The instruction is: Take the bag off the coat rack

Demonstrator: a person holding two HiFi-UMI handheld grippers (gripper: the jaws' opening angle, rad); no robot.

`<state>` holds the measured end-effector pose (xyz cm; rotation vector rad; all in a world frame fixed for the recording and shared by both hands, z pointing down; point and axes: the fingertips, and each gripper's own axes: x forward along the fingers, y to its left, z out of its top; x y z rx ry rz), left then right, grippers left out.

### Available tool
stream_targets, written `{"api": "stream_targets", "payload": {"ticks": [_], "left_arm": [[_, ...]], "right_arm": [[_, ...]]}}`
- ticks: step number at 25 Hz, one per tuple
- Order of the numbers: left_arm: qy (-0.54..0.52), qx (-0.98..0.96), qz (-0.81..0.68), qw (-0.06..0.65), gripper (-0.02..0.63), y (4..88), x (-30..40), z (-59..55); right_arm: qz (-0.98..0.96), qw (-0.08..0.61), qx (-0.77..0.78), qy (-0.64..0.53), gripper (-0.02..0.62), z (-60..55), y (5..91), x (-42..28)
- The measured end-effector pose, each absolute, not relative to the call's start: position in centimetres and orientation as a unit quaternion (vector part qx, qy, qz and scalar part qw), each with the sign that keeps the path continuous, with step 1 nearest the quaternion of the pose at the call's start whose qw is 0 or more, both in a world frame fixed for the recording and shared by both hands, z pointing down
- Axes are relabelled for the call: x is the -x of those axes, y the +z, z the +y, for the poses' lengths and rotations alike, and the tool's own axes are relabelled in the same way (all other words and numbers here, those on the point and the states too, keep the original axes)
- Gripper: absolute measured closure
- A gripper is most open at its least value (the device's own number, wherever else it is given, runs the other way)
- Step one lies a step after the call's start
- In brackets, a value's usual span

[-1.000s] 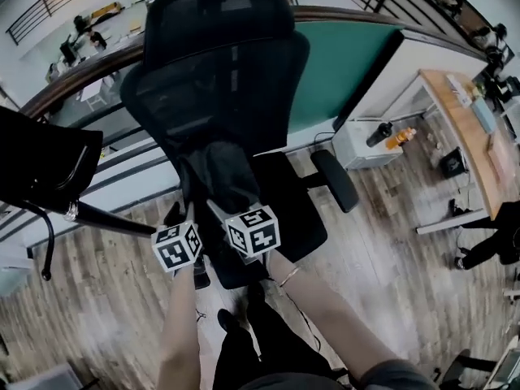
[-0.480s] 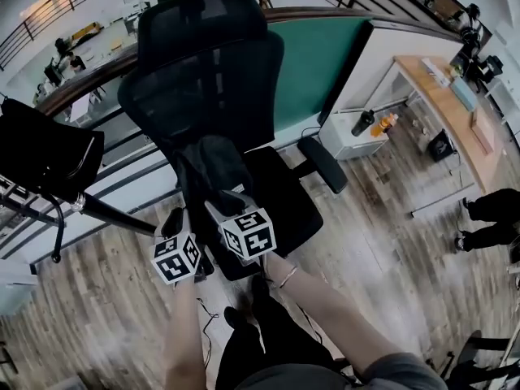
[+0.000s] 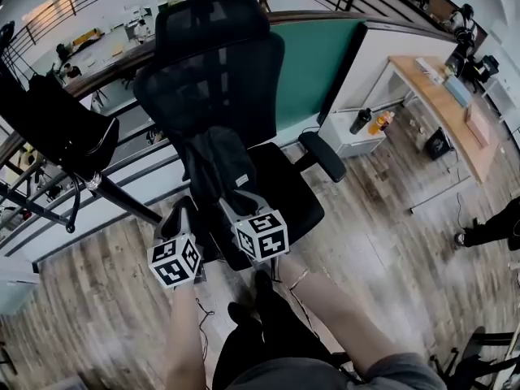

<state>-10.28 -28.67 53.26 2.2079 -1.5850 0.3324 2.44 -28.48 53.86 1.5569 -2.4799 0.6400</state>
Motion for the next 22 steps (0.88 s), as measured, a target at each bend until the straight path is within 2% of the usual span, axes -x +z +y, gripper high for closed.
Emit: {"api": "stream_targets", "payload": {"ticks": [7, 16, 22], "left_arm": [[0.118, -0.797, -0.564, 0.182, 0.552, 52.1, 11.2, -25.3], [0.111, -0.803, -0.559, 0.174, 0.565, 50.9, 12.8, -22.0], [0.106, -0.802, -0.562, 0.174, 0.569, 50.6, 13.5, -20.1]], "right_arm": [[-0.815, 0.047, -0.533, 0.224, 0.515, -24.9, 53.0, -3.6], [-0.807, 0.055, -0.549, 0.209, 0.588, -21.0, 52.7, -3.2], [-0.817, 0.052, -0.541, 0.193, 0.591, -19.2, 51.2, -2.8]]}}
